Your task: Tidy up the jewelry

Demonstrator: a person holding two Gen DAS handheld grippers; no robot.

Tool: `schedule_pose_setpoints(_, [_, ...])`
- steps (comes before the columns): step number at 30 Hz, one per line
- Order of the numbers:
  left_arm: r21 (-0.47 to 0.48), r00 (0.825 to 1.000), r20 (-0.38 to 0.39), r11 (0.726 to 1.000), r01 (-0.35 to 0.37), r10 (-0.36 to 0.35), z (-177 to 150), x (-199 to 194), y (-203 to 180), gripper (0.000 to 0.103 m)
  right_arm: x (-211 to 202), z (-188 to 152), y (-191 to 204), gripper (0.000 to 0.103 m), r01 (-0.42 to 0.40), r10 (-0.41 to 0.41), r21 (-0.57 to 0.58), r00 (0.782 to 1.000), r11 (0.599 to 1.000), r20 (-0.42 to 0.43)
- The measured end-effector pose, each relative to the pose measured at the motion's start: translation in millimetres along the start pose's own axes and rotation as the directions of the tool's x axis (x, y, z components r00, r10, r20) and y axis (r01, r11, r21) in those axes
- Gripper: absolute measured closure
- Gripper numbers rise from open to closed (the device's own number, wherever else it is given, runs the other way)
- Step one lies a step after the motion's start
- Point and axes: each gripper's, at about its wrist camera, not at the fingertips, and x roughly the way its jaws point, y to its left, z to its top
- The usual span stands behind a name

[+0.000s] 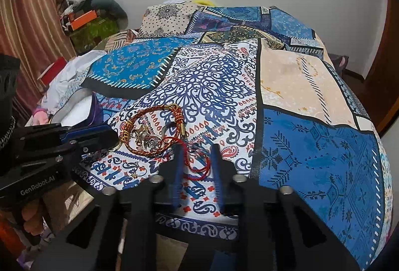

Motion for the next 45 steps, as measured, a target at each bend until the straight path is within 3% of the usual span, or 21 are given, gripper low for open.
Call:
schedule_pose_setpoints(9, [-0.001,1.0,0.021,1.0,0.0,0.0,-2,-5,-2,0.096,-8,-3,-8,0.097,-0.025,0.024,0.056,0.999,0.998,0.029])
schedule_pose_setpoints(26, [0.014,0.994,0.112,1.0,-0.003,0.001,4,-54,-17,0.098,-60,8,-10,0.097,0.021,-0.034,0.087,0.988,0.996,0.153])
schedule_pose_setpoints(45, [-0.013,0.959,0.275,0.997,-0.07,0.071,13,-130,11,0.098,-96,42,53,0.097,-0.025,0.03,-0.022,0.956,0.999,0.293])
